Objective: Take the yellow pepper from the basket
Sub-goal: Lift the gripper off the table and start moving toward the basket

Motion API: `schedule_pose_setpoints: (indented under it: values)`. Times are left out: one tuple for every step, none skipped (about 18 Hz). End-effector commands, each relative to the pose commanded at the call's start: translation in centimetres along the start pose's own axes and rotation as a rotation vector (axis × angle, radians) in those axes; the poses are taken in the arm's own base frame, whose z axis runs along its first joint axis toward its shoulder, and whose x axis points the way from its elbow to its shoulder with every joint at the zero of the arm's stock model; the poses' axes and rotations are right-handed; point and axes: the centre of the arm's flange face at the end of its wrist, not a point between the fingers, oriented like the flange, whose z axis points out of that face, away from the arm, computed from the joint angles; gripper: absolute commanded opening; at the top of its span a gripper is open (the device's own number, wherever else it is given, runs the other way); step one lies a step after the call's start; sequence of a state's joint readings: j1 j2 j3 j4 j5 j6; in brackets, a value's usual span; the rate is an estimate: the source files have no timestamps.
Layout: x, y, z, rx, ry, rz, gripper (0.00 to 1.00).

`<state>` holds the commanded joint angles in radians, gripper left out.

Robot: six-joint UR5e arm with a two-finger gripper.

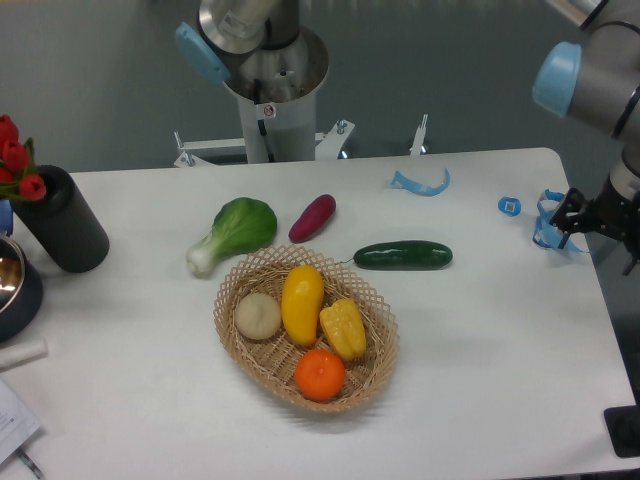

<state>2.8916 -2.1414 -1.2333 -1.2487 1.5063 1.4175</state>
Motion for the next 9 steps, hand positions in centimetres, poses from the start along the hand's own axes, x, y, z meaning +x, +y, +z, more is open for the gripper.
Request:
schedule_pose_setpoints:
  values:
    - [0.05,-0.32,0.09,0.001,-0.003,0.0,1.0]
    - [0.02,-0.44,0.14,0.002,-0.007,0.002,1.0]
    - [-0.01,-0.46,0.24,0.003,-0.007,0.004,1.0]
    - [-0.03,-0.37,0.12,0.005,-0.008,0.004,1.0]
    - [-0.02,-0.37,0.01,0.005,-0.01,0.004,1.0]
    - [0.06,-0.47,0.09,0.005,-0.008,0.004,1.0]
    - [0.12,-0.67,0.21,0.005,-0.006,0.007,1.0]
    - [0.38,-0.75,0.53,0.007,0.002,0.006,1.0]
    - [0.88,-0.77,0.94,0.007,0.013,0.005,1.0]
